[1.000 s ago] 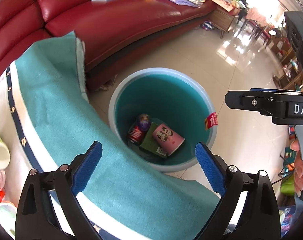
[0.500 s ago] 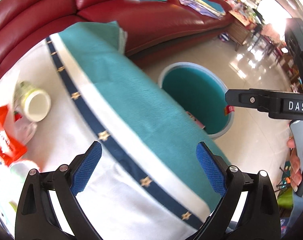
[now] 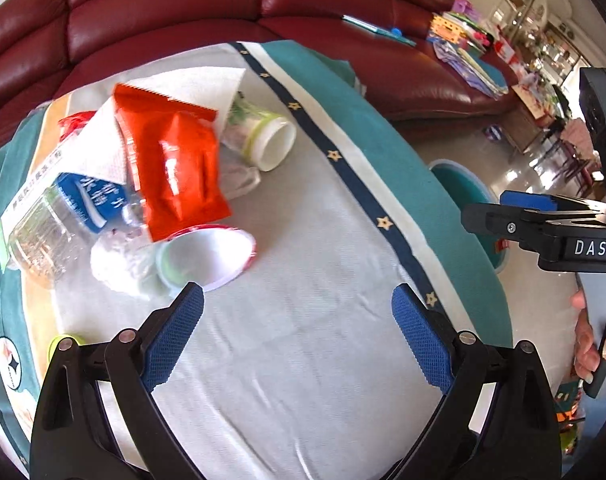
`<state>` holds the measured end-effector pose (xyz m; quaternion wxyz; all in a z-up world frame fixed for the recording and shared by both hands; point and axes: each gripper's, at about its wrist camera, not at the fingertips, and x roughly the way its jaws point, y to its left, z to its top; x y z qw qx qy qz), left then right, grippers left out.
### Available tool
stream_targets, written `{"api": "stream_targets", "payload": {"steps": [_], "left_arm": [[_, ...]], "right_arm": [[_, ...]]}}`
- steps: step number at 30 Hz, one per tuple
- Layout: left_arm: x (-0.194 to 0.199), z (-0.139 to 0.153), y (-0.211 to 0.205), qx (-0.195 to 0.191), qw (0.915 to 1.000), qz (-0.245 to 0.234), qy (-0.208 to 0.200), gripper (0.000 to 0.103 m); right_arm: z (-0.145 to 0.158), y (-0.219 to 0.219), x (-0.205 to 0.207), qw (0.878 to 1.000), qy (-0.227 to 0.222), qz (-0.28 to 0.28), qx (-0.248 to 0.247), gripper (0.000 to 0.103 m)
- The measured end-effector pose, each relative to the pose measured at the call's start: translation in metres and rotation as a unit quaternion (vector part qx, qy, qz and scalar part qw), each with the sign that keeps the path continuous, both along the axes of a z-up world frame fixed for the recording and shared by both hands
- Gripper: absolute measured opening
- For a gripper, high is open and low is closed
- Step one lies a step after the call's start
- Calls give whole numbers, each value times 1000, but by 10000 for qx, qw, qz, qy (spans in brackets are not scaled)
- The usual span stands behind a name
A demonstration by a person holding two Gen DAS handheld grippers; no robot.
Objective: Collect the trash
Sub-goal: 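Move both tools back over the table, then grasp the red snack bag with the right tool while the left grasps the plastic bag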
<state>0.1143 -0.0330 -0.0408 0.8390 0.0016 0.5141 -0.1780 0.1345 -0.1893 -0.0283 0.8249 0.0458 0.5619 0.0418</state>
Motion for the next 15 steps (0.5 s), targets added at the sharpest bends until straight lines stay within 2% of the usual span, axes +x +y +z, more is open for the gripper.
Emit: {"api": "stream_targets", "payload": {"steps": [8,15], "left_arm": [[4,-6,90,-41,9980,620,-113,95],[7,-16,134,-119,9960,881,-55,95]], "right_arm": [[4,79,27,9986,-65,516,132,92],[-3,135,52,9964,-82,806,237,92]]}}
